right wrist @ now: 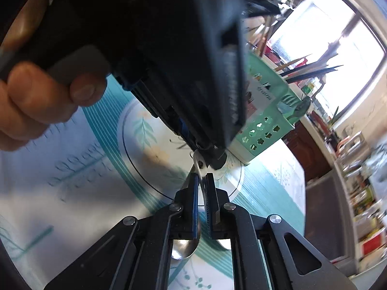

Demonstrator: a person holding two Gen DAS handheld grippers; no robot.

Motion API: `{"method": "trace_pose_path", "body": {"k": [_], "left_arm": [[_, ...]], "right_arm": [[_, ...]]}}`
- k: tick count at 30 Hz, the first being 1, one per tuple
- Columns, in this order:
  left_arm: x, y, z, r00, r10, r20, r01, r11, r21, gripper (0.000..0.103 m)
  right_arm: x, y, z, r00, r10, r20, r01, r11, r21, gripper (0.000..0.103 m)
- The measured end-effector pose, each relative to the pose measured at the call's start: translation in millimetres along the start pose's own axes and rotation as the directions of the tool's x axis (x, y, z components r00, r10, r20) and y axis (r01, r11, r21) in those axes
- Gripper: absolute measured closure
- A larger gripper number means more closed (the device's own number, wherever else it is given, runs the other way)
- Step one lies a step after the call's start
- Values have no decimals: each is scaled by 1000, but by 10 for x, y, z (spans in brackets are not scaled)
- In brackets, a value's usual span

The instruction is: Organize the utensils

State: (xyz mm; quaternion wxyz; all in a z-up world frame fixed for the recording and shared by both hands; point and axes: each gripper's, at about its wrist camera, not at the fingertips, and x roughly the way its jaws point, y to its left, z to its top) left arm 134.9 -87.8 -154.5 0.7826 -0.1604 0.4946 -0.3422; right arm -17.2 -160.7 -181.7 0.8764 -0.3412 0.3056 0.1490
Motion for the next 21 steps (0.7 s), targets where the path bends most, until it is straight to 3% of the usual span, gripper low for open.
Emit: {"method": "trace_pose_path", "body": {"k": [9, 13, 19, 21], "left_arm": [[-421, -78, 57, 996, 69, 63, -71, 997, 24, 100], [-506, -66, 59, 994, 87, 69, -88, 996, 14, 100], [-634, -220, 122, 987, 122, 107, -127, 991, 50, 100], [-724, -334, 192, 980, 145, 139, -159, 983, 90, 100]], "right_arm": [[-522, -256, -45, 993, 69, 93, -80, 989, 125, 100], [-598, -385, -225, 985, 130, 115, -156, 953, 260, 100], [-582, -881, -350, 952, 236, 193, -302, 814, 497, 100], [-629, -1093, -364, 936, 260, 238, -352, 738, 576, 100]]}}
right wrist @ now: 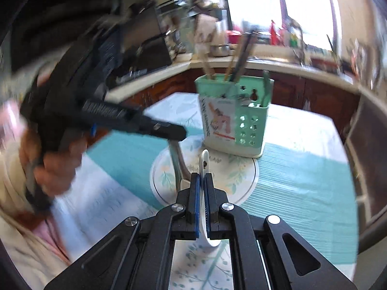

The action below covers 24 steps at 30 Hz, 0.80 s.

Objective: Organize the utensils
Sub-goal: 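Lift the white ceramic spoon with the right tool and drop it into the holder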

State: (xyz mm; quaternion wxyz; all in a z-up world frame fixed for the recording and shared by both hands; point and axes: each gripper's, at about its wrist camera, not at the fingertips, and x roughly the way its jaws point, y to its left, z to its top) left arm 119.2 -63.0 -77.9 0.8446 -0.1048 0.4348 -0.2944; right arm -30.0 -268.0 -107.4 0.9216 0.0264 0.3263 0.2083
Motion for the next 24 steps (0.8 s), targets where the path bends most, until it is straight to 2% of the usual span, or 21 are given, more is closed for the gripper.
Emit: {"method": "trace_pose_path", "body": {"k": [2, 6, 8, 12, 15, 20, 24], "left_arm": [[-90, -118, 114, 999, 21, 31, -23, 998, 51, 100], [-233, -428, 427, 994, 60, 94, -75, 983, 165, 100], [-258, -592, 562, 990, 80, 117, -105, 969, 225, 100], [-229, -936, 810, 978, 126, 164, -177, 923, 343, 100], [-255, -1061, 975, 964, 150, 219, -224, 902, 369, 100], [-193, -1122, 1189, 936, 189, 296, -289, 894, 344, 100], [-105, -1159, 1305, 930, 196, 311, -306, 883, 357, 101]], "right_arm": [[-88, -183, 167, 998, 46, 39, -50, 992, 115, 100], [-223, -469, 534, 988, 89, 128, -120, 960, 254, 100], [-253, -582, 716, 983, 80, 168, -126, 951, 281, 100], [-269, -776, 1010, 975, 26, 219, -93, 950, 300, 100], [-246, -951, 1144, 971, -2, 240, -81, 939, 335, 100], [-119, -1220, 1317, 958, -21, 285, -91, 923, 374, 100], [118, -1351, 1466, 944, -26, 330, -106, 921, 376, 100]]}}
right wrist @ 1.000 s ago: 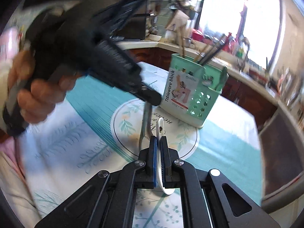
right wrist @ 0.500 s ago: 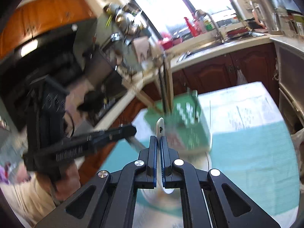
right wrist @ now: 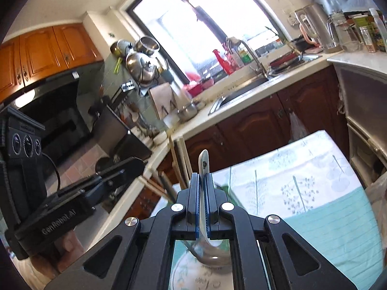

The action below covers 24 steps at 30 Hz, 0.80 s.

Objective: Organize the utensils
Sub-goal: 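Lift the white ceramic spoon with the right tool and drop it into the holder, then lower the right tool to the large metal spoon and close on its handle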

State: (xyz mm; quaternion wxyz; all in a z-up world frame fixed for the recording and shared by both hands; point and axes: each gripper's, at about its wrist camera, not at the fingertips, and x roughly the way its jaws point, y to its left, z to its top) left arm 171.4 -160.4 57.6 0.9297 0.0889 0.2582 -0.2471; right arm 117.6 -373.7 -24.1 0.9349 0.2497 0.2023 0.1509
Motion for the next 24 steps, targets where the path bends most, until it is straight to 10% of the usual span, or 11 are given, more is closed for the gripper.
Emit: {"method": "trace_pose_path", "body": {"k": [15, 24], "left_arm": [[-54, 251, -48, 1000, 11, -26, -13, 999, -52, 93], [-266, 455, -251, 999, -23, -49, 17, 993, -120, 90]], "right_arm": [[950, 132, -161, 993, -54, -108, 27, 970, -241, 99], [915, 158, -281, 991, -79, -108, 50, 966, -254, 79]]}}
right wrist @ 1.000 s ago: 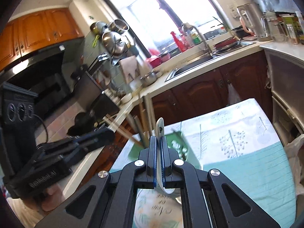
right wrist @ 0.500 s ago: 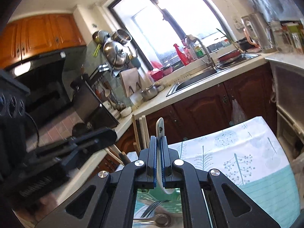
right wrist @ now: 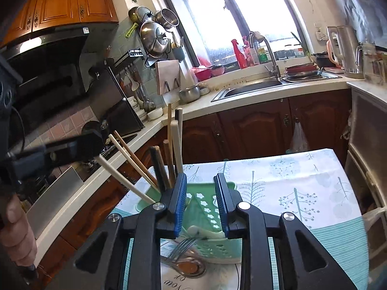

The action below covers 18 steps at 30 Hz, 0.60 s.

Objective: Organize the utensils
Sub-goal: 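Lower the right tool to the large metal spoon and close on its handle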

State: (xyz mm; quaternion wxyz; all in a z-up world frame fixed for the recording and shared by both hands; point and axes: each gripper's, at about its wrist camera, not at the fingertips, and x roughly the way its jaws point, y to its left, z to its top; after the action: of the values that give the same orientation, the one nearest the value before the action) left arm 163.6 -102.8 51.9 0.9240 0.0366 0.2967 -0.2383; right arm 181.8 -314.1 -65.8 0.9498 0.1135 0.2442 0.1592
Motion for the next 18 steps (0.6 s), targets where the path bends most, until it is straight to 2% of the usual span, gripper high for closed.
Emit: {"method": "trace_pose_path", "body": {"k": [7, 11, 15, 18], "left_arm": [[-176, 154, -190, 998, -54, -38, 51, 996, -72, 90], [-283, 262, -325, 996, -81, -41, 76, 990, -118, 90], [-324, 342, -542, 998, -58, -41, 52, 989, -138, 88], [-261, 405, -727, 999, -9, -52, 1, 989, -149, 87]], "right_arm": [[-342, 80, -249, 998, -3, -61, 2, 1000, -21, 79], [-495, 87, -547, 993, 17, -118, -13, 999, 36, 79], [-447, 60, -907, 980, 63, -190, -36, 989, 140, 79], [-285, 4, -1132, 966, 88, -242, -32, 973, 227, 79]]}}
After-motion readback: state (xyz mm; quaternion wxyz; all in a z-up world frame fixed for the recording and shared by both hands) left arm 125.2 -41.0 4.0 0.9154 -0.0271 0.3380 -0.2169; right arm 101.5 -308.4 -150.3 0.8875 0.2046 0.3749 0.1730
